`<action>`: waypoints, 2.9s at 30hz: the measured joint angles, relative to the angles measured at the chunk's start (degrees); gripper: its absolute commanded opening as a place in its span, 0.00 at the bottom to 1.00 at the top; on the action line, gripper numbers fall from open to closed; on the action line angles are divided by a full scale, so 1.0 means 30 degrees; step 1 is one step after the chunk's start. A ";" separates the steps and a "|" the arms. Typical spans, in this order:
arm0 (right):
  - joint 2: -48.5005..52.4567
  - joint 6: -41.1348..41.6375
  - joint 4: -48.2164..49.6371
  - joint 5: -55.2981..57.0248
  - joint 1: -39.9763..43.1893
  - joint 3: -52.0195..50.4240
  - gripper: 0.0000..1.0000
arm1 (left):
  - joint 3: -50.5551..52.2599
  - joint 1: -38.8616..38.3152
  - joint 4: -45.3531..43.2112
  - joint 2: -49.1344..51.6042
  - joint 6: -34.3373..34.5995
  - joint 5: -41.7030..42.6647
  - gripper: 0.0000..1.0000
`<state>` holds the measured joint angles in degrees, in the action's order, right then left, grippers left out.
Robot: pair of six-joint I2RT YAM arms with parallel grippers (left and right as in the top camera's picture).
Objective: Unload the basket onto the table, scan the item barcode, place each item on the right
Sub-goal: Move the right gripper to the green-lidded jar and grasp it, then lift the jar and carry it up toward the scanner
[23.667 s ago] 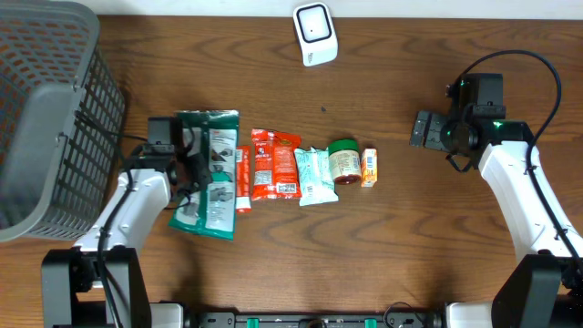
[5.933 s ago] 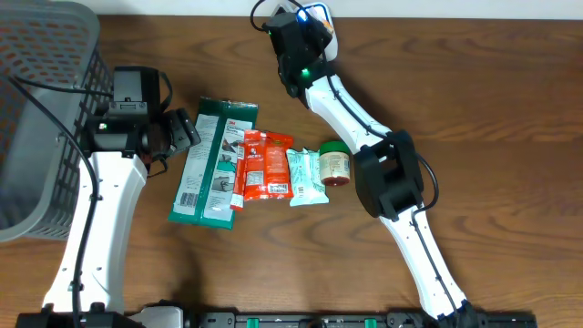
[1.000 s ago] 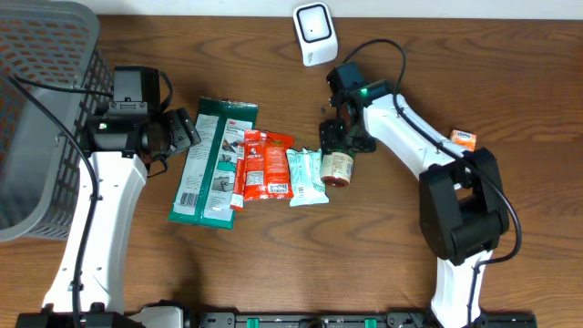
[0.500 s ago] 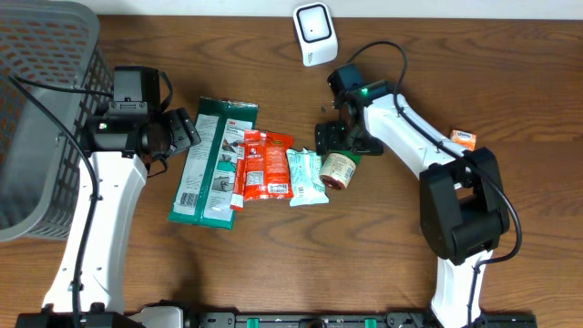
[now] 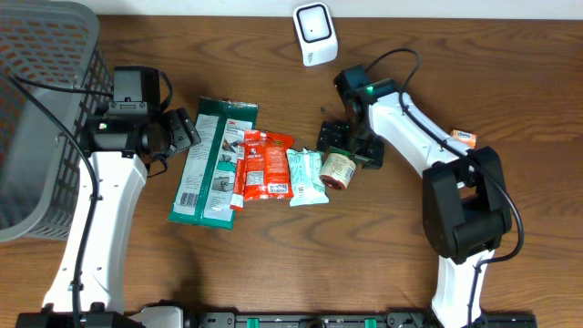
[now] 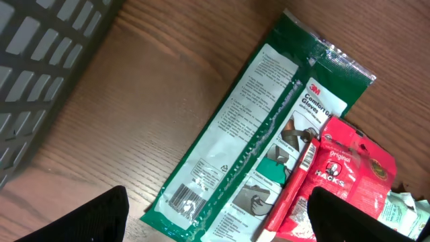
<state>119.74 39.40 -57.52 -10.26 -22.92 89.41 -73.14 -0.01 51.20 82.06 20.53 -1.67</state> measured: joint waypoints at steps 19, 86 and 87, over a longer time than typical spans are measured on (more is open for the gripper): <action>0.0000 0.1421 0.0415 0.0226 -0.0408 -0.0255 0.85 | 0.0000 0.0000 0.0000 0.0000 0.0000 0.0000 0.85; -0.3184 -0.8816 0.1931 0.4233 -0.0546 -0.2222 0.98 | 0.0000 0.0000 0.0000 0.0000 0.0000 -0.0007 0.86; -0.3191 -0.8976 0.1734 0.4233 -0.0546 -0.2193 0.99 | 0.0000 0.0000 0.0000 0.0007 0.0000 0.0000 0.85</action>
<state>110.17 12.47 -52.31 2.44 -24.56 82.83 -73.14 -0.01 51.20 82.08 20.53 -1.67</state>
